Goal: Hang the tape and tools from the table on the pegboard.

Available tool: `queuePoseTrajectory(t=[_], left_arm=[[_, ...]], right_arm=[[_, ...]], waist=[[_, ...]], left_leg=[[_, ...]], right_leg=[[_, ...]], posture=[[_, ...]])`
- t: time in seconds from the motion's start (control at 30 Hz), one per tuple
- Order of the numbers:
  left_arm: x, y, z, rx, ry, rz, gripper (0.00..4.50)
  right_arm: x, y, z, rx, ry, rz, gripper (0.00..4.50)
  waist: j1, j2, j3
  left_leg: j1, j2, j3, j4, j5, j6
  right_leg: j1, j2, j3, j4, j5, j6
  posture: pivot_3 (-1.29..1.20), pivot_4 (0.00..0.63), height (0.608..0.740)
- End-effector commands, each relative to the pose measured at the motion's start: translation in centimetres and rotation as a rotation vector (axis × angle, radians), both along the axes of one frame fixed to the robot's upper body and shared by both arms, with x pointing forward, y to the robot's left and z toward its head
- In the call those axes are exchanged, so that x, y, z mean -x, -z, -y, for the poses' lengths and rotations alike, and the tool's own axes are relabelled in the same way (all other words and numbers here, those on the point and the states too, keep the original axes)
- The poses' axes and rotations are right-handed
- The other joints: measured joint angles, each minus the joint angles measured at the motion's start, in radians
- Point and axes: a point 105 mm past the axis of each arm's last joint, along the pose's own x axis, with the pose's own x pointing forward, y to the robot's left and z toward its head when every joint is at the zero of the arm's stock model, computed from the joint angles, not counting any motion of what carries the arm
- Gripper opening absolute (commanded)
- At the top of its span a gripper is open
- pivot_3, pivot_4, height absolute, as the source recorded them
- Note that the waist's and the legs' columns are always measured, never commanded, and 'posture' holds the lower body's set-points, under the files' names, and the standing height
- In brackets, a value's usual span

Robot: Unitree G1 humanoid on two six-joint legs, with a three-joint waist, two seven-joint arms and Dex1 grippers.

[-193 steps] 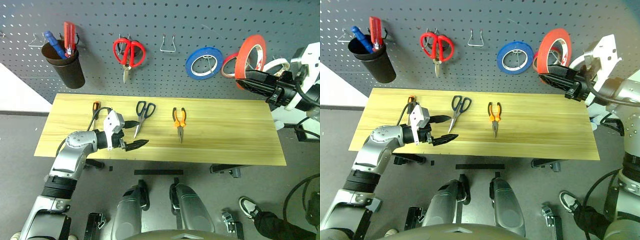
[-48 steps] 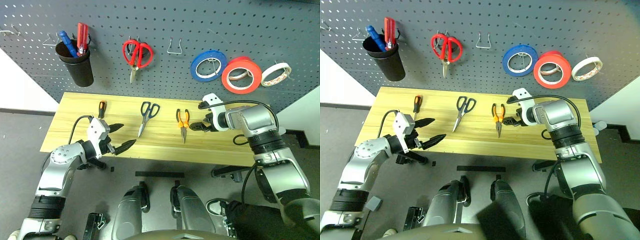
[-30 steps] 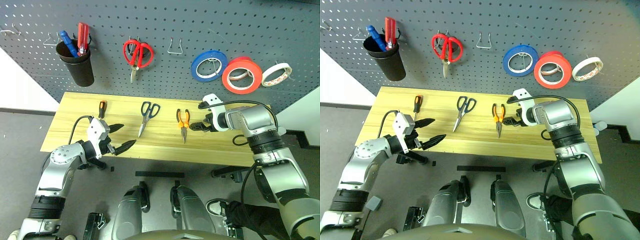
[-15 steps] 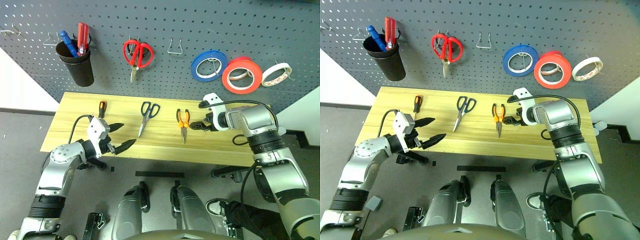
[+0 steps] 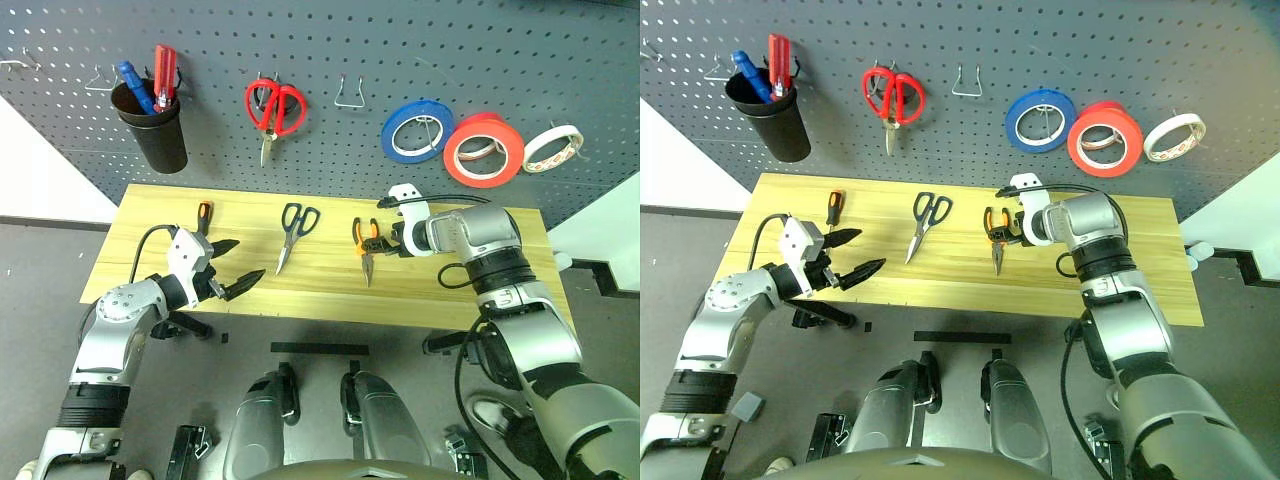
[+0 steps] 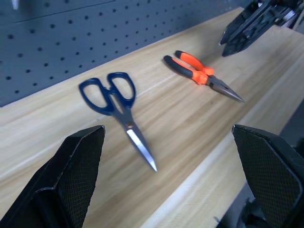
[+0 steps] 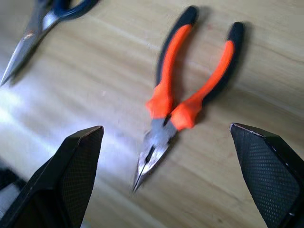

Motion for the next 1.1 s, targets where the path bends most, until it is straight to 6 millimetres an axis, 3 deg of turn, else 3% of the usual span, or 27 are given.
queuePoseTrajectory(t=[0.03, 0.23, 0.43, 0.7, 1.1], left_arm=[[-0.1, -1.4, -0.6, 0.009, 0.025, 0.027, 4.50], [-1.5, -1.7, -0.7, -0.014, 0.038, 0.032, 4.50], [-1.8, -1.3, -0.3, -0.018, 0.064, 0.026, 4.50], [-2.0, -1.1, 0.5, -0.017, 0.107, 0.012, 4.50], [-1.4, -0.1, 1.1, -0.027, 0.113, 0.003, 4.50]], right_arm=[[-1.2, -1.6, 0.2, -0.055, 0.082, 0.039, 4.46], [-1.2, -1.3, -0.3, -0.100, 0.133, -0.019, 4.46], [-1.1, -0.9, -1.2, -0.109, 0.134, -0.035, 4.46], [-1.4, -0.5, -2.7, -0.105, 0.112, -0.027, 4.46], [-1.8, 0.4, -4.1, -0.020, 0.080, 0.016, 4.46]], waist=[[0.000, 0.000, 0.001], [-0.001, 0.002, 0.011], [-0.003, 0.004, 0.033], [-0.003, 0.005, 0.056], [-0.002, 0.005, 0.072]], left_leg=[[0.000, 0.000, 0.000, 0.000, -0.001, -0.001], [0.000, 0.000, 0.000, -0.002, -0.004, 0.003], [-0.002, 0.000, 0.001, -0.007, -0.004, 0.007], [-0.010, 0.000, 0.003, -0.013, 0.001, 0.001], [-0.010, 0.000, 0.005, -0.012, 0.002, 0.001]], right_leg=[[0.000, 0.000, 0.000, 0.000, 0.000, 0.000], [-0.001, -0.001, 0.000, -0.002, 0.000, -0.001], [-0.005, -0.002, 0.000, -0.005, 0.000, -0.002], [-0.015, -0.003, -0.002, -0.005, -0.001, -0.004], [-0.015, -0.003, -0.003, -0.005, -0.001, -0.003]], posture=[[0.04, 0.310, 0.740], [0.04, 0.381, 0.740], [0.04, 0.413, 0.740], [0.06, 0.436, 0.740], [0.07, 0.436, 0.740]])
